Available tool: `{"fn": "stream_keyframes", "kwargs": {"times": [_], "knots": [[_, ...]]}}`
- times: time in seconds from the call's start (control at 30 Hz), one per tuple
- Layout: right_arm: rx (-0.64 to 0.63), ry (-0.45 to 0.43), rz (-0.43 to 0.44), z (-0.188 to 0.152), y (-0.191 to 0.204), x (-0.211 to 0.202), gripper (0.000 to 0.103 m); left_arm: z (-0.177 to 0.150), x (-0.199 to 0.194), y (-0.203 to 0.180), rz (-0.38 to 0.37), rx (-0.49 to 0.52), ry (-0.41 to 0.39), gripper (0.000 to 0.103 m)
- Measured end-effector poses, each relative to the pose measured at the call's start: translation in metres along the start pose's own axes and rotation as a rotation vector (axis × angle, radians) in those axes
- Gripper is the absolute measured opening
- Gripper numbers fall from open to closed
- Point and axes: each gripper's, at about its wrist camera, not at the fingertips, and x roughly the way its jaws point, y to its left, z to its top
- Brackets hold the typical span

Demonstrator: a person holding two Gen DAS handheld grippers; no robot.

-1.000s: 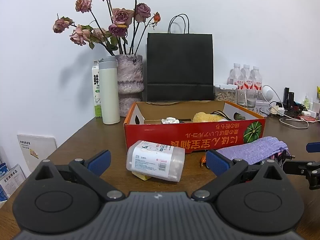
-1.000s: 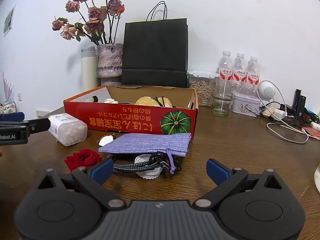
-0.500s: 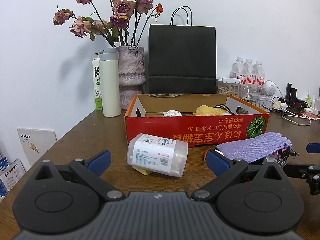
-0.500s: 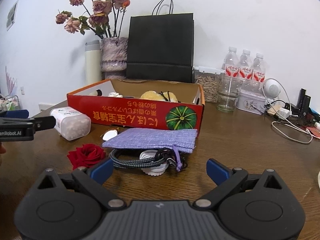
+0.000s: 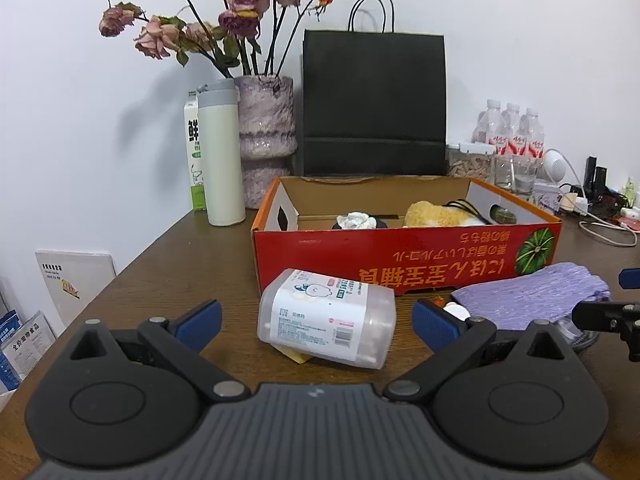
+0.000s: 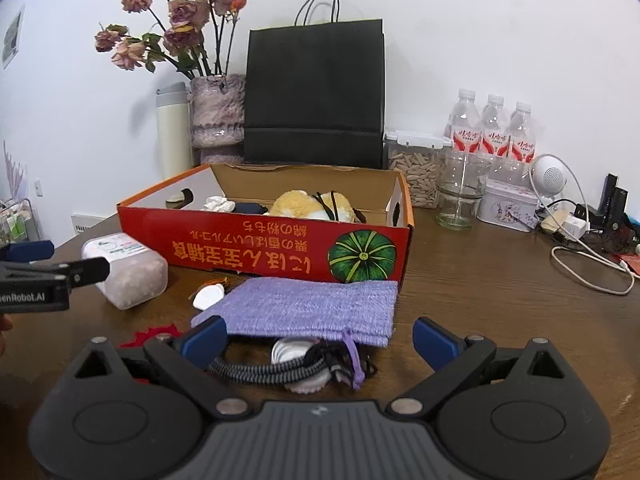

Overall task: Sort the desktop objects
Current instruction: 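Grasp the clear plastic container with the left gripper while the right grasps the purple pouch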

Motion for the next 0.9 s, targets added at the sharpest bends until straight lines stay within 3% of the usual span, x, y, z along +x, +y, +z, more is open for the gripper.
{"fn": "stream_keyframes", "kwargs": {"times": [0.7, 0.77, 0.9], "knots": [[-0.057, 0.078, 0.006, 0.020, 0.010, 0.064, 0.099, 0.013, 0.050, 0.000, -0.041, 0.006, 0.088, 0.103], [-0.068, 0.070, 0.004, 0.019, 0.012, 0.062, 0.093, 0.013, 0.052, 0.001, -0.043, 0.000, 0.099, 0.103], [-0.086, 0.058, 0.006, 0.018, 0.012, 0.059, 0.071, 0.013, 0.050, 0.002, -0.049, -0.008, 0.093, 0.103]]}}
